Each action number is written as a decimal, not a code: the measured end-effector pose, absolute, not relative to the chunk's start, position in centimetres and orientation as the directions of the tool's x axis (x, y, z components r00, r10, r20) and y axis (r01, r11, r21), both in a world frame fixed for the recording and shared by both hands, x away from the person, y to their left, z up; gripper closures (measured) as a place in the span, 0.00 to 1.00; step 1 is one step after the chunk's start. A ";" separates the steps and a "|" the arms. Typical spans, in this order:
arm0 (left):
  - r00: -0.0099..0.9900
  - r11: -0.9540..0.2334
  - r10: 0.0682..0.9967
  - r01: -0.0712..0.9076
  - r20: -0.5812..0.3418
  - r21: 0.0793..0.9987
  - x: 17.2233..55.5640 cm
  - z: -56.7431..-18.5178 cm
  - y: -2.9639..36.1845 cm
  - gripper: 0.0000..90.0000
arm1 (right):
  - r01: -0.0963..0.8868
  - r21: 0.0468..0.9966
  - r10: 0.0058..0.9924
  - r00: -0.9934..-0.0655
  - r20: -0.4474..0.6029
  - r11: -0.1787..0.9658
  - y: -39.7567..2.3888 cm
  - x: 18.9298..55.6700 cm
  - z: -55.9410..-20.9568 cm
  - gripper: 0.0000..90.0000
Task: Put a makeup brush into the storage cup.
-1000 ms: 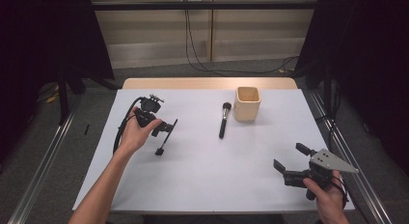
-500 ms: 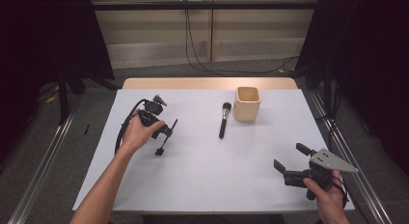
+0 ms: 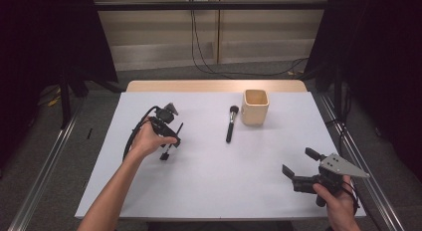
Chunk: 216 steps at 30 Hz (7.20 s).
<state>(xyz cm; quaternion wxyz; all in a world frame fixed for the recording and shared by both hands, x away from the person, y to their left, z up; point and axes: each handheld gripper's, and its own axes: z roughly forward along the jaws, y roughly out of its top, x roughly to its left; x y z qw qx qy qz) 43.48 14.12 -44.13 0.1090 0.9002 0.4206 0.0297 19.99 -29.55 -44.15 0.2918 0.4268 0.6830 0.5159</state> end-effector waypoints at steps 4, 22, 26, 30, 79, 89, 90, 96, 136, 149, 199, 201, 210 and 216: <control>0.641 -0.629 0.768 0.754 0.002 0.189 43.4 -44.5 13.8 0.21 | 0.280 0.954 0.884 -0.467 0.035 0.110 -29.5 20.0 -44.2 0.00; 0.638 -0.632 0.770 0.766 -0.024 0.116 43.3 -44.8 13.7 0.54 | 0.291 0.951 0.883 -0.467 0.046 0.104 -29.5 20.0 -44.2 0.00; 0.627 -0.621 0.779 0.777 -0.033 0.100 43.4 -44.8 13.7 0.63 | 0.294 0.950 0.882 -0.469 0.046 0.107 -29.5 20.0 -44.3 0.00; 0.635 -0.631 0.772 0.771 -0.033 0.083 43.5 -44.7 13.5 0.71 | 0.296 0.949 0.883 -0.468 0.042 0.111 -29.4 20.0 -44.3 0.00; 0.584 -0.529 0.791 0.803 -0.181 0.277 43.4 -42.1 17.5 0.96 | 0.293 0.951 0.883 -0.468 0.050 0.102 -29.4 20.0 -44.3 0.00; 0.593 -0.462 0.784 0.756 -0.186 0.464 42.8 -41.1 18.9 0.96 | 0.295 0.950 0.883 -0.466 0.053 0.099 -29.4 20.0 -44.3 0.00; 0.597 -0.457 0.783 0.744 -0.177 0.488 42.7 -41.0 19.0 0.96 | 0.295 0.950 0.883 -0.466 0.052 0.099 -29.4 20.0 -44.3 0.00; 0.603 -0.416 0.779 0.702 -0.171 0.579 42.0 -41.1 19.7 0.96 | 0.292 0.950 0.884 -0.466 0.045 0.105 -29.4 20.0 -44.3 0.00; 0.754 -0.268 0.625 0.449 -0.201 0.853 37.1 -40.3 20.1 0.96 | 0.293 0.950 0.882 -0.469 0.049 0.104 -29.4 20.1 -44.3 0.00; 0.797 -0.271 0.566 0.424 -0.213 0.864 35.9 -40.7 18.4 0.96 | 0.295 0.951 0.882 -0.467 0.056 0.096 -29.4 20.0 -44.3 0.00; 0.926 -0.452 0.305 0.345 -0.220 0.823 31.6 -39.0 11.2 0.96 | 0.276 0.955 0.843 -0.535 0.057 0.111 -28.8 20.2 -44.0 0.00; 0.936 -0.473 0.291 0.322 -0.199 0.820 31.5 -38.9 10.9 0.96 | 0.276 0.954 0.839 -0.541 0.056 0.114 -28.7 20.2 -44.0 0.00; 0.940 -0.515 0.251 0.333 -0.232 0.790 31.2 -38.7 10.2 0.96 | 0.264 0.957 0.810 -0.583 0.059 0.120 -27.6 21.0 -43.5 0.00; 0.941 -0.556 0.234 0.335 -0.243 0.761 31.0 -38.5 9.7 0.96 | 0.266 0.955 0.782 -0.619 0.068 0.128 -26.7 21.6 -43.3 0.00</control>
